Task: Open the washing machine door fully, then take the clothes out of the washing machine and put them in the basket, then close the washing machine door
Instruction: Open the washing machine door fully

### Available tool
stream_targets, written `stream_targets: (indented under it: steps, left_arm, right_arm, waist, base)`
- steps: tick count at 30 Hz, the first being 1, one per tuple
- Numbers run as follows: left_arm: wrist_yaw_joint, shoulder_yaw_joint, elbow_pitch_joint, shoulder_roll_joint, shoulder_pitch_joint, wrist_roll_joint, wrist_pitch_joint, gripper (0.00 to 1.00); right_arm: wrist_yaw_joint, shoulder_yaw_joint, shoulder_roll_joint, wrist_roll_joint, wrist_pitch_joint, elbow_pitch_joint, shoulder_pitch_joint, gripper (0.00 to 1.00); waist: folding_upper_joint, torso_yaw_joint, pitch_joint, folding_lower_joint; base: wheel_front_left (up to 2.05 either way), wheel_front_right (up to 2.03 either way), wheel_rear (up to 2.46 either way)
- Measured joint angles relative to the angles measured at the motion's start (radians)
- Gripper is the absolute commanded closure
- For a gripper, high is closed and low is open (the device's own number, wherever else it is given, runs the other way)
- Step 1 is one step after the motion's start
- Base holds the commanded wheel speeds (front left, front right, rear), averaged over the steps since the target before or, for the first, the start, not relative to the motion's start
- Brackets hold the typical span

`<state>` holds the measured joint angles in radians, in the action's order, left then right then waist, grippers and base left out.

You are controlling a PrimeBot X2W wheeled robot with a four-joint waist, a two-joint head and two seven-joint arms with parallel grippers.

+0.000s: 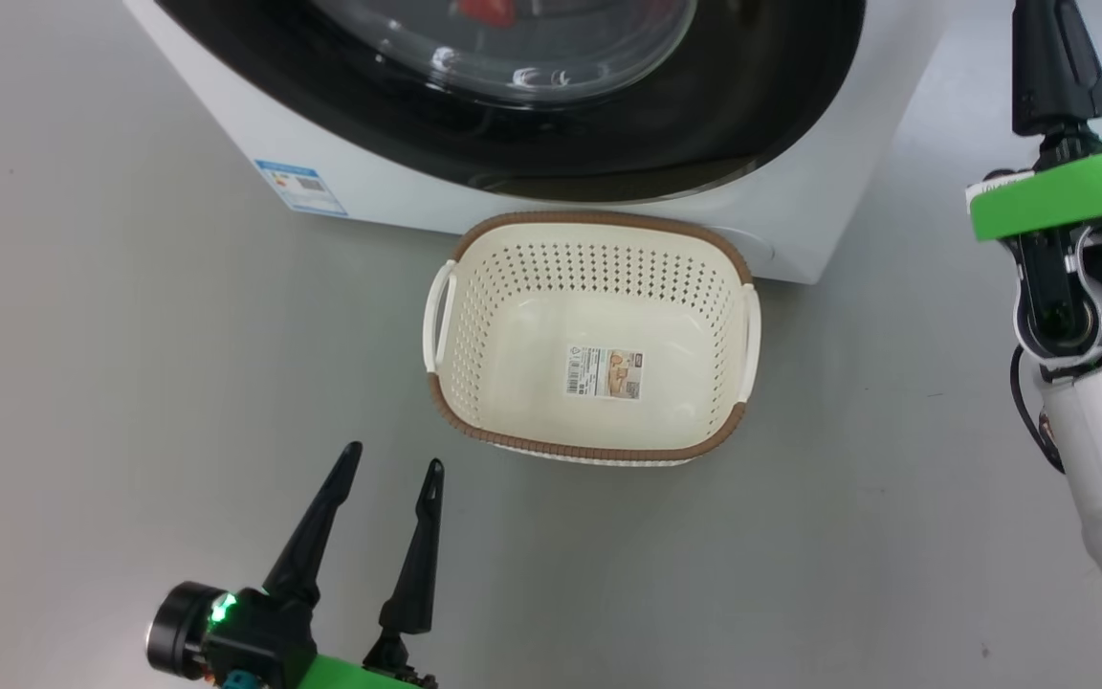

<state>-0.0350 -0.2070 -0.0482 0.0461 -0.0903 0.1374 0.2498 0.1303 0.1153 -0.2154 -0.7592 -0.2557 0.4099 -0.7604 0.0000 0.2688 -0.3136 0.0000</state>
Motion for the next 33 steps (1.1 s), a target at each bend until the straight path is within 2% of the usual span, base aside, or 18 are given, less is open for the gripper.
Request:
stream_targets:
  steps: [6, 18, 25, 33]
  left_arm:
    - [0.000, -0.015, -0.004, -0.001, -0.018, 0.005, 0.000, 0.00]
    - [0.001, -0.030, -0.010, -0.002, -0.044, 0.016, 0.000, 0.00]
    - [0.001, -0.046, -0.013, -0.003, -0.065, 0.023, 0.000, 0.00]
    - [0.001, -0.053, -0.015, -0.004, -0.082, 0.039, 0.000, 0.00]
  right_arm:
    - [0.000, 0.107, -0.040, -0.167, 0.003, 0.089, -0.094, 1.00]
    - [0.000, 0.253, -0.133, -0.436, 0.127, 0.150, -0.255, 1.00]
    - [0.000, 0.315, -0.175, -0.552, 0.239, 0.179, -0.336, 1.00]
    - [0.000, 0.349, -0.192, -0.634, 0.324, 0.206, -0.369, 1.00]
  waist:
    - [0.0000, 0.027, -0.030, 0.0000]
    - [0.0000, 0.049, -0.077, 0.0000]
    - [0.0000, 0.063, -0.108, 0.0000]
    - [0.0000, 0.074, -0.123, 0.0001]
  base:
    - [0.00, 0.00, 0.00]
    - [0.00, 0.00, 0.00]
    - [0.00, 0.00, 0.00]
    - [0.00, 0.00, 0.00]
